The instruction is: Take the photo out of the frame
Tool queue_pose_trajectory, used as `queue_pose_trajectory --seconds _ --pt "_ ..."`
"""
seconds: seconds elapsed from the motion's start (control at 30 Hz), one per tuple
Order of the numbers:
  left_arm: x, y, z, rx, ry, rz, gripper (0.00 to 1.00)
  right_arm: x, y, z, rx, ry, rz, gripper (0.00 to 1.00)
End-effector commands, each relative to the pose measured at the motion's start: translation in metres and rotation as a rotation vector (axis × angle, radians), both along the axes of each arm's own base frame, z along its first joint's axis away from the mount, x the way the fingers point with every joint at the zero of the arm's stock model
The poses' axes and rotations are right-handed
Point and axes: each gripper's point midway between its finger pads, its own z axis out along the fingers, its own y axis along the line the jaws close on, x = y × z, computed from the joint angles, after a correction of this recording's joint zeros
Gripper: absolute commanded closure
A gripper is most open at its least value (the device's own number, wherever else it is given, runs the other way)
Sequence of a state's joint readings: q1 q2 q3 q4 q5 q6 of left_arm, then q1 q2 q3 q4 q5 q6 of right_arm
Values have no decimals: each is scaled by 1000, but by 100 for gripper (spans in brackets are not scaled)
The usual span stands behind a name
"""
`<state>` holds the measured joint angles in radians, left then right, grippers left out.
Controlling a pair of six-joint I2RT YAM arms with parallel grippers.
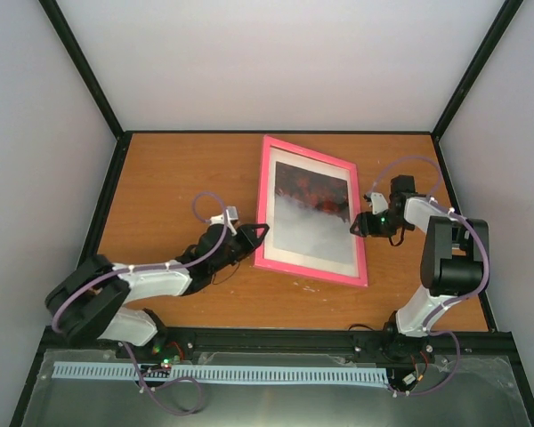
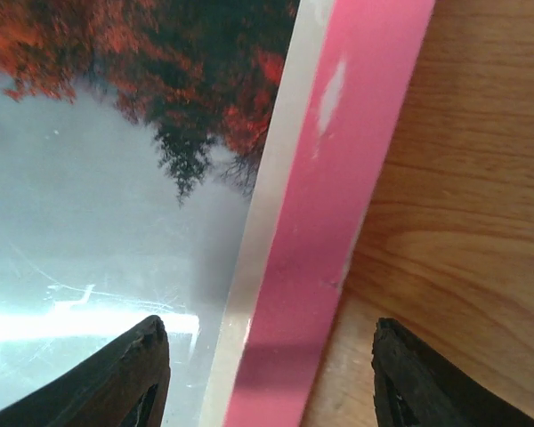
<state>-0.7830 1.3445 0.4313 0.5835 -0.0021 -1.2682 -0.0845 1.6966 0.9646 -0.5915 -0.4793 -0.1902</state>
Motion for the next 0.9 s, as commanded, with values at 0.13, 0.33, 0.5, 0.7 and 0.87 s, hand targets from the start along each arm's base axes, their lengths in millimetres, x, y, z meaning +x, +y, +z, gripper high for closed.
queue_pose_trajectory --seconds 0.13,0.33,0.5,0.7,0.87 --pt "6 -42 -30 19 25 -37 96 14 -29 -2 -180 -59 3 38" --pt "3 -72 -61 -15 114 -109 77 23 -53 2 -315 -95 -38 37" --pt "-1 -82 -79 3 156 -139 62 28 -74 18 -434 -168 -80 33" --pt "-4 -85 -88 42 163 -160 58 29 -80 20 -465 -177 -89 32" --pt "-4 -88 -97 114 170 -196 54 28 -81 19 -465 -174 -86 32"
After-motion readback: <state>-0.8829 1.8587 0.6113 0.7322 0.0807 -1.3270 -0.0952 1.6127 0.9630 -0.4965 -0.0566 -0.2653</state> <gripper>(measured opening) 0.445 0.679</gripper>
